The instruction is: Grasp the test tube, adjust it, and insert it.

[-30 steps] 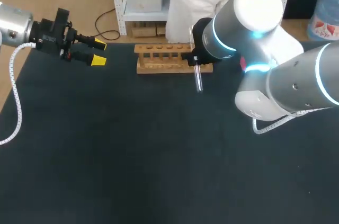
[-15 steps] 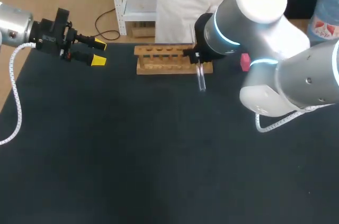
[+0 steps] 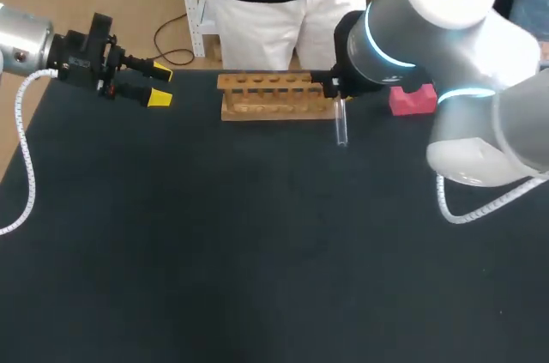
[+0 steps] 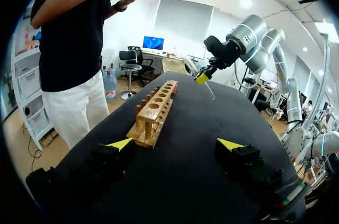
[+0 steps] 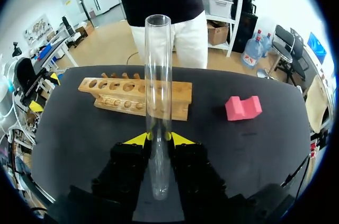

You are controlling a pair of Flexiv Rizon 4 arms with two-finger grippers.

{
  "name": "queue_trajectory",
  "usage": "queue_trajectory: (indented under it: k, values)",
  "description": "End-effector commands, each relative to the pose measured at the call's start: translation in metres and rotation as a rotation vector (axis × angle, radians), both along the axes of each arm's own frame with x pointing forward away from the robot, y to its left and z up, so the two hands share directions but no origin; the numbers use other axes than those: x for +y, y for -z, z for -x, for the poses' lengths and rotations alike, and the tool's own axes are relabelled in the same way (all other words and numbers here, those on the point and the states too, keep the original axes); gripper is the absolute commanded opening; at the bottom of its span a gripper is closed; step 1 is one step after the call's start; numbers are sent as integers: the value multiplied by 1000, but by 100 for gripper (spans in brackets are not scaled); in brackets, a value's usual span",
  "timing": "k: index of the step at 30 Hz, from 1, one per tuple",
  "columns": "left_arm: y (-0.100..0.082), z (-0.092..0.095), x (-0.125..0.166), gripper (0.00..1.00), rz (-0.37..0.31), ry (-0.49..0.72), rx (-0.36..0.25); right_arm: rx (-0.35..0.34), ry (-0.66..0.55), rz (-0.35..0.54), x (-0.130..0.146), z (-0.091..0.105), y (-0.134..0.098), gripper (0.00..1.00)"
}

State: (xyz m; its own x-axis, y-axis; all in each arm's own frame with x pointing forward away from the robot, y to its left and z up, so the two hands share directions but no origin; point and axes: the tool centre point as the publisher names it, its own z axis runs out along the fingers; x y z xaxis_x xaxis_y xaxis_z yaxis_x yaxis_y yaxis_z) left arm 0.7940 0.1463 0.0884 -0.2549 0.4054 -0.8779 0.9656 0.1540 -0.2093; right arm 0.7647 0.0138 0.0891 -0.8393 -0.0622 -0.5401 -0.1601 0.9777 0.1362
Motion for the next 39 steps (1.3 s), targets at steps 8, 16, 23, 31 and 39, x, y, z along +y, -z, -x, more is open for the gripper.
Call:
queue_trajectory:
  k: [8, 16, 23, 31, 39]
  values:
    - [1, -1, 0, 100, 0, 2, 0, -43, 1, 36, -14, 37, -34, 0]
    - [1, -1, 0, 100, 0, 2, 0, -30, -24, 44, -16, 44, -39, 0]
    - [1, -1, 0, 100, 0, 2, 0, -32, -54, -19, -18, 44, -39, 0]
    - [1, -1, 0, 100, 0, 2, 0, -32, -54, -19, -18, 44, -39, 0]
    - [1, -1, 0, 100, 0, 2, 0, -32, -54, -19, -18, 44, -39, 0]
